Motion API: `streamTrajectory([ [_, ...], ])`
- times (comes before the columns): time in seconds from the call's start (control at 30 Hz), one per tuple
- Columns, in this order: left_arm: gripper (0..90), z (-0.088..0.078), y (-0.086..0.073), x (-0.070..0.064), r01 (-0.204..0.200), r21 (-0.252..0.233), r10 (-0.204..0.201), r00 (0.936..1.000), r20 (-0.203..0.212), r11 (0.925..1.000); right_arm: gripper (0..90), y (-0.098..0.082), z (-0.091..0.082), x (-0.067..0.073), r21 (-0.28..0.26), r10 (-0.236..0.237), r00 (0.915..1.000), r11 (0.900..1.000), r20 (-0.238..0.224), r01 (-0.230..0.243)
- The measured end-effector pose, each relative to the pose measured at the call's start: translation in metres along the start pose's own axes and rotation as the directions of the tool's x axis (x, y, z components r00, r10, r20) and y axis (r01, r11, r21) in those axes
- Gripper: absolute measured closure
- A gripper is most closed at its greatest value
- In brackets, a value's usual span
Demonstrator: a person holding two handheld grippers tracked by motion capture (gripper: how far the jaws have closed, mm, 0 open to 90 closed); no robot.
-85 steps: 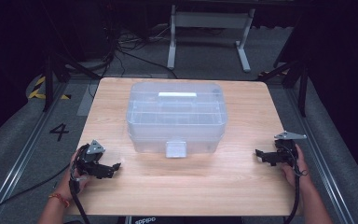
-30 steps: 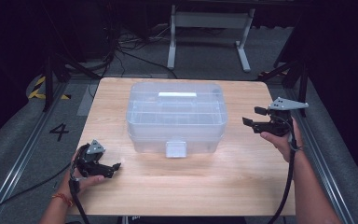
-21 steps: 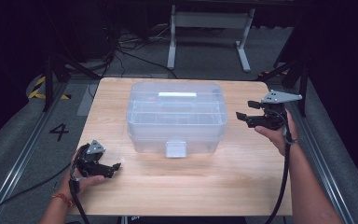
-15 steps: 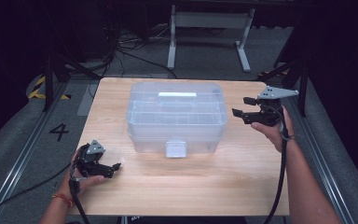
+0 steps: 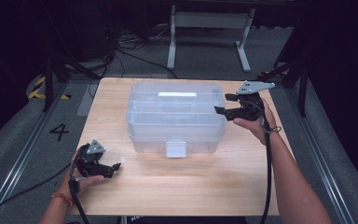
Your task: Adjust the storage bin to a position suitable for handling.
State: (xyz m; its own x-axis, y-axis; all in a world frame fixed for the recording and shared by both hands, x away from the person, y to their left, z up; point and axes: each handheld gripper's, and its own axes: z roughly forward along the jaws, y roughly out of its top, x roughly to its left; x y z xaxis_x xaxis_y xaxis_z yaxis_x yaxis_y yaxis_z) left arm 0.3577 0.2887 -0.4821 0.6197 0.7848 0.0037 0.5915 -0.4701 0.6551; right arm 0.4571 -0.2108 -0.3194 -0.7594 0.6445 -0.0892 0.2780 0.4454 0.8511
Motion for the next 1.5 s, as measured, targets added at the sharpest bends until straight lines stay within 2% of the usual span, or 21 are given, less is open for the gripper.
streamTrajectory([
  [0.17,0.5,0.0,0.0,0.0,0.002,0.0,-0.002,1.0,0.002,1.0,34.3,0.009,0.007,0.006,0.009,-0.019,0.9996,1.0,-0.02,0.019],
  [0.37,0.5,0.0,0.0,0.0,0.001,0.0,-0.001,1.0,0.0,1.0,36.0,0.019,0.011,0.01,0.015,-0.031,0.9994,0.999,-0.014,0.031],
  [0.4,0.5,0.0,0.0,0.0,0.002,0.0,-0.002,1.0,0.002,1.0,36.7,0.021,0.012,0.012,0.013,-0.046,0.9988,0.999,-0.015,0.046],
  [0.53,0.5,0.0,0.0,0.0,0.004,0.0,-0.004,1.0,0.002,1.0,37.6,0.027,0.018,0.018,0.029,-0.056,0.998,0.998,-0.028,0.057],
  [0.87,0.5,0.0,0.0,0.0,0.005,0.0,-0.005,1.0,0.001,1.0,41.9,0.045,0.03,0.032,0.014,-0.091,0.9948,0.996,-0.048,0.091],
  [1.07,0.6,0.0,0.0,0.0,0.005,0.0,-0.005,1.0,0.002,1.0,42.9,0.052,0.04,0.037,0.037,-0.114,0.9921,0.993,-0.053,0.116],
  [1.23,0.5,0.0,0.0,-0.001,0.009,0.0,-0.009,1.0,0.003,1.0,44.2,0.054,0.05,0.039,0.066,-0.113,0.9916,0.991,-0.062,0.117],
  [1.33,0.6,0.0,0.0,0.0,-0.004,0.0,0.004,1.0,0.0,1.0,45.8,0.056,0.053,0.04,0.077,-0.117,0.9913,0.99,-0.06,0.122],
  [1.4,0.6,0.0,0.0,-0.001,0.006,0.0,-0.006,1.0,0.003,1.0,46.4,0.057,0.054,0.04,0.078,-0.113,0.9914,0.99,-0.067,0.118],
  [1.5,0.5,0.0,0.0,-0.001,0.006,0.001,-0.006,1.0,0.003,1.0,49.1,0.059,0.057,0.044,0.091,-0.132,0.989,0.986,-0.066,0.138],
])
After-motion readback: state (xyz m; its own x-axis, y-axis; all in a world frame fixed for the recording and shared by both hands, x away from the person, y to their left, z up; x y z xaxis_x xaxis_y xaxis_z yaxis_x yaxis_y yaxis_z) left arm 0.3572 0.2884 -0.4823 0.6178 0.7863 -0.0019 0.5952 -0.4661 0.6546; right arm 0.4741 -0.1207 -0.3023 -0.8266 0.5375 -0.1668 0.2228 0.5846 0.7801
